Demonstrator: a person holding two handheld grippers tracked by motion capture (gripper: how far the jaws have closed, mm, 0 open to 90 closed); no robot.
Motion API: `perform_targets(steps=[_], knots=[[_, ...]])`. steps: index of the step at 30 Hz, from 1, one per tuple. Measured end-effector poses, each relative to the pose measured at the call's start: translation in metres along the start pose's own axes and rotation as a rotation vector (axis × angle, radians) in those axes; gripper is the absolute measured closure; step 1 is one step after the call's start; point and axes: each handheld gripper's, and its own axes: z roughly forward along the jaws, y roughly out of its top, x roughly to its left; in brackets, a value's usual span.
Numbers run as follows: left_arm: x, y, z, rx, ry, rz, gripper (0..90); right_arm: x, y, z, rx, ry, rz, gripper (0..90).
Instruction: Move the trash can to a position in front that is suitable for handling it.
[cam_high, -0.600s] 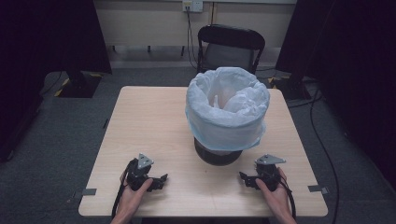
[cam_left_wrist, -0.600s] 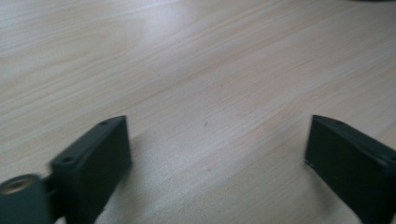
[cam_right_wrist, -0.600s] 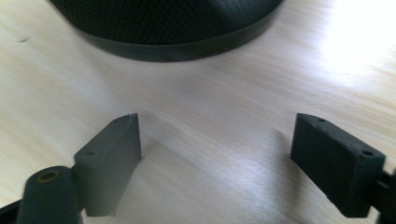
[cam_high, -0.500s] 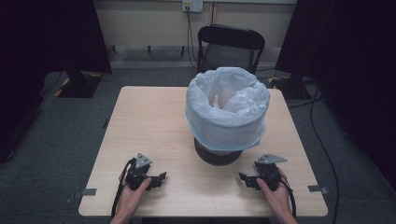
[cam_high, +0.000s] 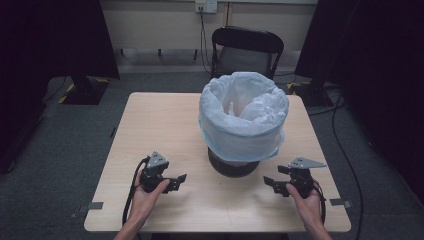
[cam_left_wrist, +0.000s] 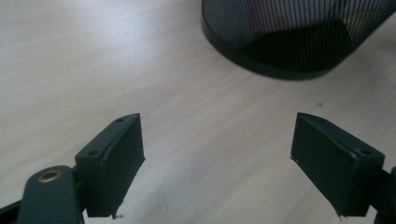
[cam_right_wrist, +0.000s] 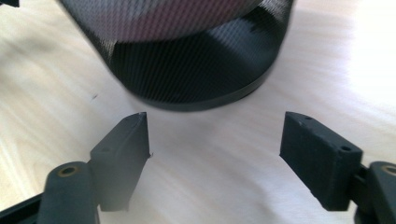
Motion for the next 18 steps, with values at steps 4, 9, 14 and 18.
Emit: perform_targets(steps=[4,9,14,18], knots=[[-0.002,0.018,0.006,-0.037,-0.013,0.004,17.0,-0.008,0.009,-0.007,-0.016,-0.005,0.012,29.8],[0.004,0.037,0.016,-0.063,-0.022,-0.018,17.5,-0.017,0.017,-0.010,-0.028,-0.015,0.038,34.3],[0.015,0.056,0.026,-0.093,-0.005,-0.032,19.4,-0.029,0.022,-0.009,-0.019,-0.048,0.045,37.8],[0.025,0.071,0.032,-0.131,0.003,-0.063,21.3,-0.038,0.031,-0.012,-0.036,-0.082,0.050,39.3]])
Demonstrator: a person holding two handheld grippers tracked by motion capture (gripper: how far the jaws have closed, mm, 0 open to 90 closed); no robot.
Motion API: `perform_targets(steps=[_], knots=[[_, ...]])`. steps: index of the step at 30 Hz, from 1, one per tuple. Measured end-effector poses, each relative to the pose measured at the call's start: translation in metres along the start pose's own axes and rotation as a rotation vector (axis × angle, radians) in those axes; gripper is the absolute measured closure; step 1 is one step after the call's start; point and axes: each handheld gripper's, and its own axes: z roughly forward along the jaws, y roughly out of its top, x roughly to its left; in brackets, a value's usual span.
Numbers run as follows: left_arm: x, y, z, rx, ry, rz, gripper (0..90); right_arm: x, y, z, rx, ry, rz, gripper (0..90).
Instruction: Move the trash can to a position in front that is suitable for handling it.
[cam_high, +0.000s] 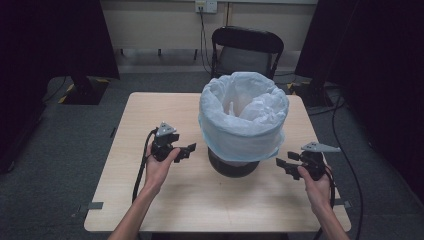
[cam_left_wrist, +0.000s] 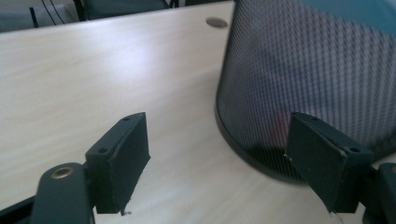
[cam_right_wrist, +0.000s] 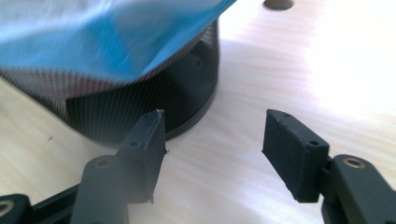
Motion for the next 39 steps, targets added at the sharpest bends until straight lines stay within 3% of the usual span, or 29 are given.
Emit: perform_targets(steps=[9,11,12,14,17,19,21,25,27,30,32,36,39], knots=[[0.013,0.030,0.024,-0.053,0.017,-0.023,23.4,-0.022,0.033,-0.005,-0.068,-0.067,0.041,37.5],[0.015,0.037,0.029,-0.039,0.033,-0.019,23.5,-0.025,0.041,-0.004,-0.078,-0.094,0.047,35.8],[0.016,0.039,0.031,-0.058,0.039,-0.028,23.5,-0.026,0.045,-0.003,-0.083,-0.110,0.054,35.7],[0.018,0.043,0.034,-0.062,0.030,-0.039,23.5,-0.028,0.051,-0.001,-0.103,-0.120,0.065,35.1],[0.019,0.048,0.041,-0.057,0.057,-0.028,23.5,-0.031,0.060,0.002,-0.133,-0.132,0.085,33.0],[0.021,0.049,0.046,-0.058,0.049,-0.057,23.5,-0.032,0.066,0.005,-0.142,-0.144,0.091,32.7],[0.023,0.050,0.051,-0.057,0.041,-0.074,23.5,-0.033,0.071,0.008,-0.158,-0.139,0.099,32.2],[0.019,0.050,0.059,-0.057,0.016,-0.066,23.3,-0.031,0.079,0.015,-0.164,-0.124,0.090,32.0],[0.016,0.051,0.062,-0.070,-0.017,-0.072,22.7,-0.029,0.081,0.019,-0.160,-0.113,0.086,32.0],[0.012,0.051,0.064,-0.081,-0.002,-0.053,25.5,-0.025,0.083,0.024,-0.150,-0.087,0.082,31.9],[0.013,0.051,0.063,-0.082,-0.015,-0.062,25.9,-0.022,0.084,0.026,-0.151,-0.060,0.075,31.9],[0.014,0.049,0.062,-0.084,-0.045,-0.072,31.9,-0.016,0.085,0.026,-0.159,-0.056,0.054,40.9],[0.015,0.050,0.061,-0.090,-0.082,-0.098,35.9,-0.016,0.085,0.025,-0.155,-0.021,0.067,46.3]])
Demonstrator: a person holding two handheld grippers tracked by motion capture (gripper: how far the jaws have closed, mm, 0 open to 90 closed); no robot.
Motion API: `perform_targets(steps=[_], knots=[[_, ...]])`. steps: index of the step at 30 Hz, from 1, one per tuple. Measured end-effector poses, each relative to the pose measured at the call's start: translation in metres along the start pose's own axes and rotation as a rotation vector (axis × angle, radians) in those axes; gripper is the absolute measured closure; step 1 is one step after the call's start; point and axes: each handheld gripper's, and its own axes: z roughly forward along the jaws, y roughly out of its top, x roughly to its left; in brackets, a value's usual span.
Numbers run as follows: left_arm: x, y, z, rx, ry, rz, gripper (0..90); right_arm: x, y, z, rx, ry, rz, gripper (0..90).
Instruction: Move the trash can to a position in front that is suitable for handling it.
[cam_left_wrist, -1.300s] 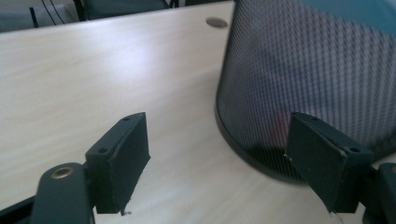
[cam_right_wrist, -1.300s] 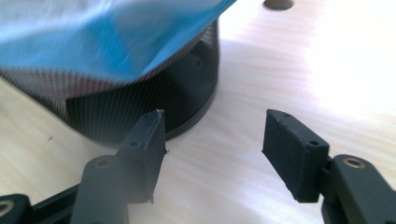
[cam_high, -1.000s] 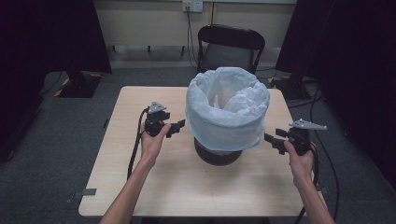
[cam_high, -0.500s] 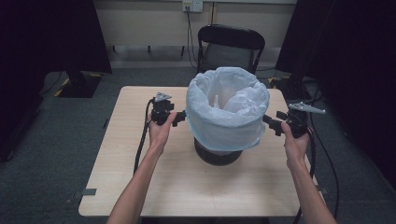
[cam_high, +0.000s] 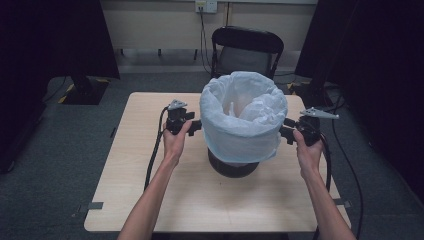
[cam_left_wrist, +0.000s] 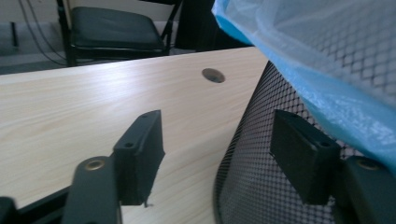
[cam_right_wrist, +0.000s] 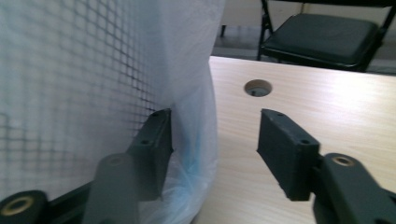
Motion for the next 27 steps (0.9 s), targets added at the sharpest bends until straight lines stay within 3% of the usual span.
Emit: perform_targets(steps=[2,7,20,27], knots=[[-0.001,-0.002,-0.002,-0.005,-0.012,-0.003,40.6,0.001,-0.001,-0.001,0.001,0.018,-0.006,48.2],[0.002,-0.009,-0.010,-0.021,-0.045,-0.029,41.6,0.003,-0.004,-0.004,0.003,0.076,-0.008,49.7],[-0.012,-0.021,-0.043,0.001,-0.038,0.033,48.7,0.022,-0.014,-0.015,0.002,0.115,-0.031,53.0],[-0.014,-0.033,-0.069,0.001,-0.047,0.056,46.0,0.034,-0.025,-0.019,-0.022,0.169,-0.019,52.7]])
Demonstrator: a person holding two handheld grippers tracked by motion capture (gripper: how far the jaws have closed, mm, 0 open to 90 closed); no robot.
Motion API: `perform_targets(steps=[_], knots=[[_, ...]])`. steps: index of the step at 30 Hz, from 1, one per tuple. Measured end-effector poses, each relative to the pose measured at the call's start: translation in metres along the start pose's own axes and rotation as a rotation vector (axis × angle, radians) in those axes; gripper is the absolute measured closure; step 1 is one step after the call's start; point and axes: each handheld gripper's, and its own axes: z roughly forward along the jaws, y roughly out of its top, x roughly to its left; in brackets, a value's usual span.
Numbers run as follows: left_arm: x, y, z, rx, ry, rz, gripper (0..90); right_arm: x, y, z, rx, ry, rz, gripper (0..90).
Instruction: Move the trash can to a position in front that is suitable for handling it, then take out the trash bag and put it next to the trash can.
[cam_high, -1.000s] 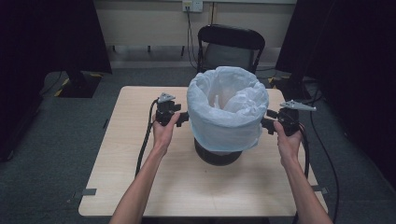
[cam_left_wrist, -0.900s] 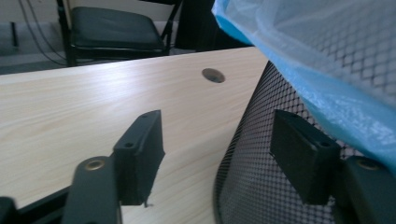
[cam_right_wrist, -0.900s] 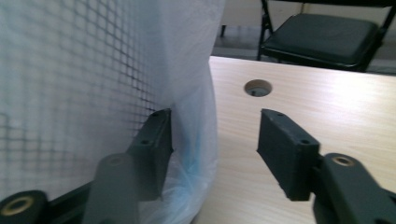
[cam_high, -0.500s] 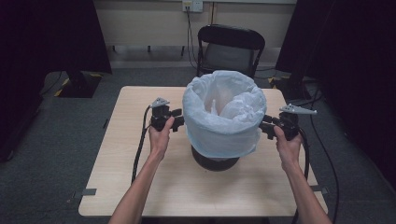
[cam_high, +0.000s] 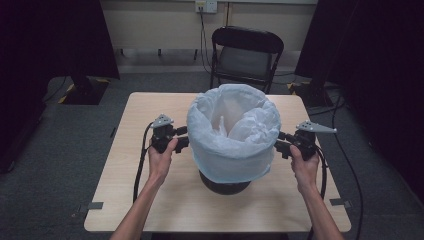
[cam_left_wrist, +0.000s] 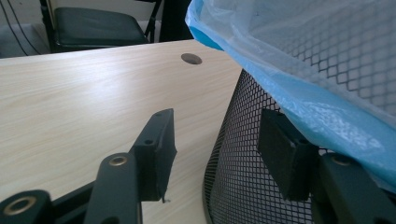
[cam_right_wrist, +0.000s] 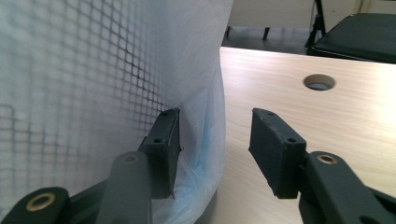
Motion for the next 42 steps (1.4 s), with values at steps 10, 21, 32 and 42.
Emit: perform_targets(steps=[10,21,32,42], knots=[[0.001,-0.016,-0.031,-0.012,-0.018,-0.010,43.8,0.021,-0.004,0.005,0.015,0.057,-0.012,50.6],[-0.006,-0.020,-0.055,0.015,0.006,0.021,39.0,0.040,-0.003,-0.002,0.019,0.113,-0.026,45.9],[0.016,-0.019,-0.067,0.008,0.007,-0.019,26.9,0.033,0.004,-0.003,0.023,0.083,-0.029,23.9],[0.009,0.000,-0.092,0.002,0.041,0.040,28.9,0.030,0.023,-0.017,-0.031,0.123,-0.028,37.3]])
